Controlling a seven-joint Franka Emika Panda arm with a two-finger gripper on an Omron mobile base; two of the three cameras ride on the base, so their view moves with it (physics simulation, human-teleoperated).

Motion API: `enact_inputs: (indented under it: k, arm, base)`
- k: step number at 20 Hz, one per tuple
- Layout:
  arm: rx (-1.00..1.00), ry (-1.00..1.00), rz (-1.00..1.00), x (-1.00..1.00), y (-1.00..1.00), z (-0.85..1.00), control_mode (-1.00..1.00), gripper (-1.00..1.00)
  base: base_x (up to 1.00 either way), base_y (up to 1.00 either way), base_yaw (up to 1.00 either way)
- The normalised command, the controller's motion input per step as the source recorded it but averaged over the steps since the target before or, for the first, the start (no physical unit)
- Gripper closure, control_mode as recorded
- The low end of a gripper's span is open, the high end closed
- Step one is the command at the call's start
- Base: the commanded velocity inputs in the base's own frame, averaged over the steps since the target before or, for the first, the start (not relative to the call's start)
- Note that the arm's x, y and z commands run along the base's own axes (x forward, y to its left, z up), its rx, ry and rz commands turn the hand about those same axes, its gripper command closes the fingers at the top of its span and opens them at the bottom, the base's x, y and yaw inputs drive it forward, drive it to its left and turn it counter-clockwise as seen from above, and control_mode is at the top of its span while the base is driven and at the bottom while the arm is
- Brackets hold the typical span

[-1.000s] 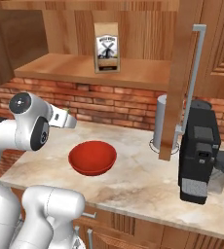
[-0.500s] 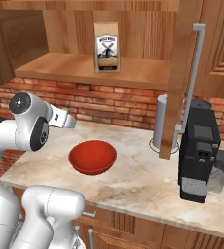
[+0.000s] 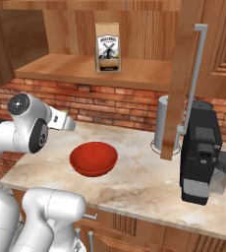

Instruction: Pick the egg and butter from the fridge and place them by the bowl for mixing.

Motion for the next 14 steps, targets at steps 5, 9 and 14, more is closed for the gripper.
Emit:
enact_inputs:
  k: [5,9,14]
  arm:
    - [0.03,0.16,0.00,-0.22,0.21,-0.02,-1.00,1.00]
    - [0.01,0.20,0.00,-0.15,0.29,-0.12,-1.00,1.00]
    - [-0.03,0.12,0.02,0.00,0.20,-0.37,-1.00,1.00]
  base:
    - [0.00,0.00,0.00]
    - [0.00,0.00,0.00]
    - [0.00,0.00,0.00]
